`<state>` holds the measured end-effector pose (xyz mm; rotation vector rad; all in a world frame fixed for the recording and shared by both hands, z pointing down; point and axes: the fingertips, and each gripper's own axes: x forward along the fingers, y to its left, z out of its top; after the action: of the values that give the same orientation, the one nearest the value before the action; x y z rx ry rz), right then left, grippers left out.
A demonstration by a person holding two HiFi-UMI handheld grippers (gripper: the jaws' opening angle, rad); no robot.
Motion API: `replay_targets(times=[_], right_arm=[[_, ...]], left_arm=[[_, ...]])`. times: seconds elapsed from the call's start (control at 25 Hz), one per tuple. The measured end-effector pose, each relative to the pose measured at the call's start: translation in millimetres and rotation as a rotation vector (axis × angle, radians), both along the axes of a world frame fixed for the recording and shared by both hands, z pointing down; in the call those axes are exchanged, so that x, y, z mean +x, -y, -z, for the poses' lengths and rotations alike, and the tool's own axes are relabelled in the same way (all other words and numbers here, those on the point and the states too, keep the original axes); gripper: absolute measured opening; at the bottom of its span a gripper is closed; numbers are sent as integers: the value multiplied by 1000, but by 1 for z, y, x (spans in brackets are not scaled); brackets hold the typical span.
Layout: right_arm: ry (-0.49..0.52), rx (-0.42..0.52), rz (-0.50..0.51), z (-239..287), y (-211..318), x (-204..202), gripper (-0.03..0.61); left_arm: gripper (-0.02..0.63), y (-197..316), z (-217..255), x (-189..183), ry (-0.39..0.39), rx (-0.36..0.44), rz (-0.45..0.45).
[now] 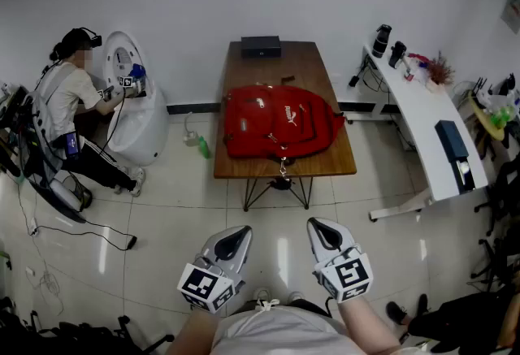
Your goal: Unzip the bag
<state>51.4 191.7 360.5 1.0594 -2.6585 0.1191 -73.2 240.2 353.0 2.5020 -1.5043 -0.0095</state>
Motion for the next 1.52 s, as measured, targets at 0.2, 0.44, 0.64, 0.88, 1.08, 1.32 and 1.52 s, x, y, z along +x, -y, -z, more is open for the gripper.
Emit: replay_targets(times=[0.2,0.44,0.64,0.88,1.08,1.32,1.52], right_arm=[[18,28,37,-12,11,-25,8],[17,6,28,-22,57,-35,8],[37,-4,40,-27,122,-31,8],[51,-26,76,-18,211,-23,8],[29,-38,84,-23,268,-18,8],[27,-137,66,-53,294,-21,8],[4,-226,28,-86,307,-34,8]], left_arm=[[6,15,-12,-31,-2,-17,27],[6,52,-29,-44,-12,-57,38],[6,117,-31,-40,1,-58,55],[6,213,-19,-32,23,-35,83],[6,268,-31,-27,18,-71,97],[6,291,-65,-29,12,-183,72],[6,312,-103,-39,42,-273,44]])
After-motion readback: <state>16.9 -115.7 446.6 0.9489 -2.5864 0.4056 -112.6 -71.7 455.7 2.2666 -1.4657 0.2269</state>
